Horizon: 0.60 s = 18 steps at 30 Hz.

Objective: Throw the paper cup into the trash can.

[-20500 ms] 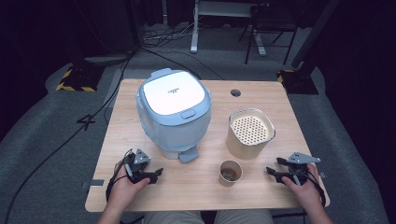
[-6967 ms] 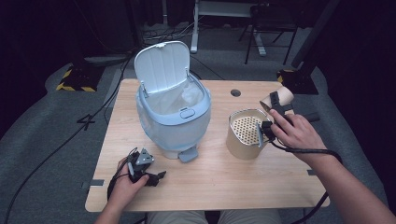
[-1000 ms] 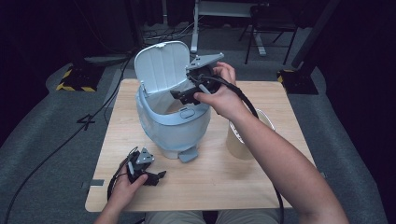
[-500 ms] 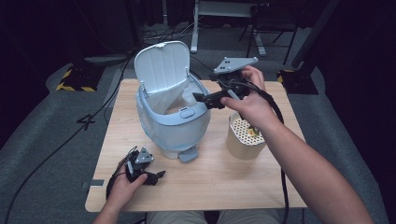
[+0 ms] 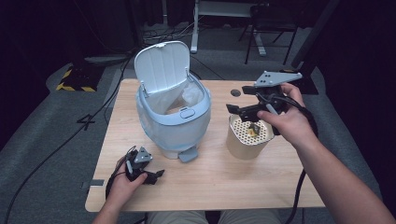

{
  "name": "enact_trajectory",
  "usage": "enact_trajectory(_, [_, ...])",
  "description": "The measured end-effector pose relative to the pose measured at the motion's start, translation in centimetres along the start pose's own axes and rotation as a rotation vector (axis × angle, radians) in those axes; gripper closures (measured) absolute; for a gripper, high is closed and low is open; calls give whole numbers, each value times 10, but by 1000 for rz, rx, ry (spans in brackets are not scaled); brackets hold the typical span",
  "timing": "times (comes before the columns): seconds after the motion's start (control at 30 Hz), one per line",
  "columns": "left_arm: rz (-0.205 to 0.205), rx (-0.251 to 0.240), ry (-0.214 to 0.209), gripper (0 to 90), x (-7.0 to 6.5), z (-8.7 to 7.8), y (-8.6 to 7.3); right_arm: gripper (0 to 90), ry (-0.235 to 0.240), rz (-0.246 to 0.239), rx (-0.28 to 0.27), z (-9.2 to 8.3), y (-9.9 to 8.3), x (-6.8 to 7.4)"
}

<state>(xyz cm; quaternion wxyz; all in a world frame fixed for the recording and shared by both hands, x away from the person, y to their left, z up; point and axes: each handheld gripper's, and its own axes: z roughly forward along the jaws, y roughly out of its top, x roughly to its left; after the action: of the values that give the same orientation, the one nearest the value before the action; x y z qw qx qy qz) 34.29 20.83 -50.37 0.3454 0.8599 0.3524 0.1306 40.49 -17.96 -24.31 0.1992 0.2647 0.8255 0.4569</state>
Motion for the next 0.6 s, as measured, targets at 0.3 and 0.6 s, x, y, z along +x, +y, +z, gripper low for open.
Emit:
enact_trajectory(0.3, [-3, -1, 2, 150, -1, -1, -1, 168, -54, 41, 46, -27, -49, -7])
enact_trajectory(0.6, [-3, 1, 3, 150, -1, -1, -1, 163, -115, 113, 65, -42, -104, -8])
